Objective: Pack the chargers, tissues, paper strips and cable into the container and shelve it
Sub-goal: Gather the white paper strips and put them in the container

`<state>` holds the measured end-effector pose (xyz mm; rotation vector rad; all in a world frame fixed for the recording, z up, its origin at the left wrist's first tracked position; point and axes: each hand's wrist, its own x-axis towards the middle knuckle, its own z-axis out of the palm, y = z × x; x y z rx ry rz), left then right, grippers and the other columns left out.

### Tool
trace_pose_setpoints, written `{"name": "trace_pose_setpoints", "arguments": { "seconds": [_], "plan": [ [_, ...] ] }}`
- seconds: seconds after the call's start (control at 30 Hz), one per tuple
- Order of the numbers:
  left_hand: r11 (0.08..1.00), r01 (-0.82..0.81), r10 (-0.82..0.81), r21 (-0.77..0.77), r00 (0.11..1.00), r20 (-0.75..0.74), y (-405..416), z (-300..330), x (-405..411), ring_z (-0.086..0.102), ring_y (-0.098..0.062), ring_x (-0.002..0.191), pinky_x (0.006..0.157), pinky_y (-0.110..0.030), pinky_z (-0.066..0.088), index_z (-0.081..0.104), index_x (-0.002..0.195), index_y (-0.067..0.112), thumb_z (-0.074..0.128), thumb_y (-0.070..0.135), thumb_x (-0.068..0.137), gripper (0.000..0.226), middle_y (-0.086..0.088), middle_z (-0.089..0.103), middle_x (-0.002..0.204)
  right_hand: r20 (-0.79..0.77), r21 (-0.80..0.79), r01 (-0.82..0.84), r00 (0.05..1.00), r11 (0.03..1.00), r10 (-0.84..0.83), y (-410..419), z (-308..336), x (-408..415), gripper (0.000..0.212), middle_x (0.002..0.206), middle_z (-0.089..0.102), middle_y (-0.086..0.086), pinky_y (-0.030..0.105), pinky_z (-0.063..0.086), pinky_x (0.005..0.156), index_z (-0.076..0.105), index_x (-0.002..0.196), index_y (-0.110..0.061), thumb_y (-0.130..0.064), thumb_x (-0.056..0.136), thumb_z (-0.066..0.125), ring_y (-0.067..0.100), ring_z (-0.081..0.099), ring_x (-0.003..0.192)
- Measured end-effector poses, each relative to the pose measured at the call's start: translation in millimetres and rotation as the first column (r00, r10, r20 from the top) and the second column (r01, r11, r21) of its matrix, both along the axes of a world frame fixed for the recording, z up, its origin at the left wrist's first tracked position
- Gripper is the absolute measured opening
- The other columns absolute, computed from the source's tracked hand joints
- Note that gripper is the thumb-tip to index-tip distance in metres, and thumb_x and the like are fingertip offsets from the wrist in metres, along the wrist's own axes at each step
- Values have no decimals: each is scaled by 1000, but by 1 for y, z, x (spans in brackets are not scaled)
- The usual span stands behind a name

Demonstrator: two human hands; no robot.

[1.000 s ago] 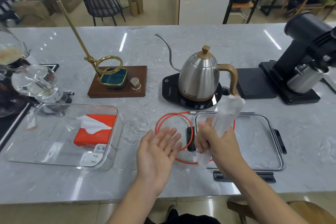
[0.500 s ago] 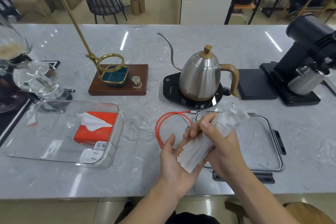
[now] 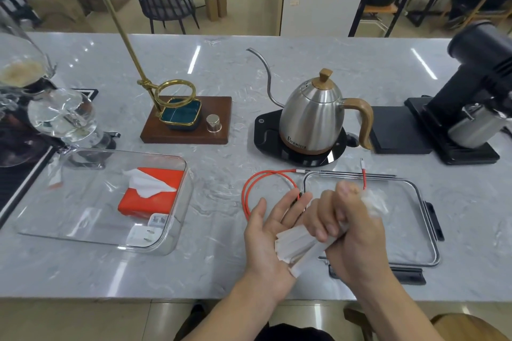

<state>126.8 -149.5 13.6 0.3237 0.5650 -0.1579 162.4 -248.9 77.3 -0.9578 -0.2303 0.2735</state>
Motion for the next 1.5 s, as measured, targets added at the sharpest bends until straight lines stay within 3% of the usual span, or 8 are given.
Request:
{"name": "trace_pose_setpoints", "arguments": {
  "seconds": [0.23,0.43,0.53,0.6,0.9,1.13,1.33,1.5],
  "plan": [
    [1000,16,-16,16,1000,19,-2,4,-2,59,-39,123,101,-48,46,69,121,6,43,48,94,57,-22,64,130,-66,-25,49,997,999,-50,8,-2,-3,47,42,32,-3,27,32,45,38,53,-19,-39,76,74,13,34,36],
    [995,6,-7,98,1000,19,-7,8,-3,56,-41,124,114,-50,33,68,120,2,47,42,88,56,-25,64,127,-136,-84,139,979,987,-150,12,3,4,48,43,36,0,28,37,43,44,56,-17,-50,76,73,17,39,36],
    [992,-22,22,121,1000,-1,-4,10,-3,61,-40,112,97,-47,44,71,116,3,43,40,93,51,-24,66,122,-104,-163,196,971,967,-214,14,0,5,45,44,38,5,34,42,47,44,57,-16,-38,93,60,23,45,40],
    [991,-29,29,131,1000,3,-1,12,-5,62,-39,110,102,-49,42,71,113,3,45,38,94,48,-23,68,120,-82,-169,234,965,957,-250,15,-1,6,45,45,40,8,36,47,52,43,57,-15,-35,94,57,26,49,47],
    [927,-23,-10,373,996,86,6,9,-23,67,-27,93,70,-32,59,75,96,7,84,16,65,34,-15,70,101,-136,-123,345,923,931,-360,8,-3,16,39,49,48,4,23,52,66,38,64,-14,-40,90,50,21,52,60],
    [732,-27,-74,681,990,119,8,14,-30,67,-13,74,67,-22,55,78,93,24,87,26,51,43,-2,75,81,-111,-182,310,936,933,-333,5,-8,14,42,56,51,5,25,47,59,42,63,-14,-43,91,52,20,51,61],
    [717,-62,-18,694,994,107,19,19,-34,71,-23,74,70,-26,59,79,88,13,85,13,62,27,-11,75,81,92,-428,262,965,865,-247,-4,-12,15,29,69,62,6,34,43,67,59,58,-21,-39,80,60,18,58,69],
    [698,-96,35,709,994,100,29,28,-37,72,-25,71,74,-30,61,77,89,8,84,21,58,34,-13,75,82,122,-506,189,982,842,-147,-7,-6,15,30,58,57,10,25,35,44,62,60,-12,-29,84,58,17,47,46]
  ]
}}
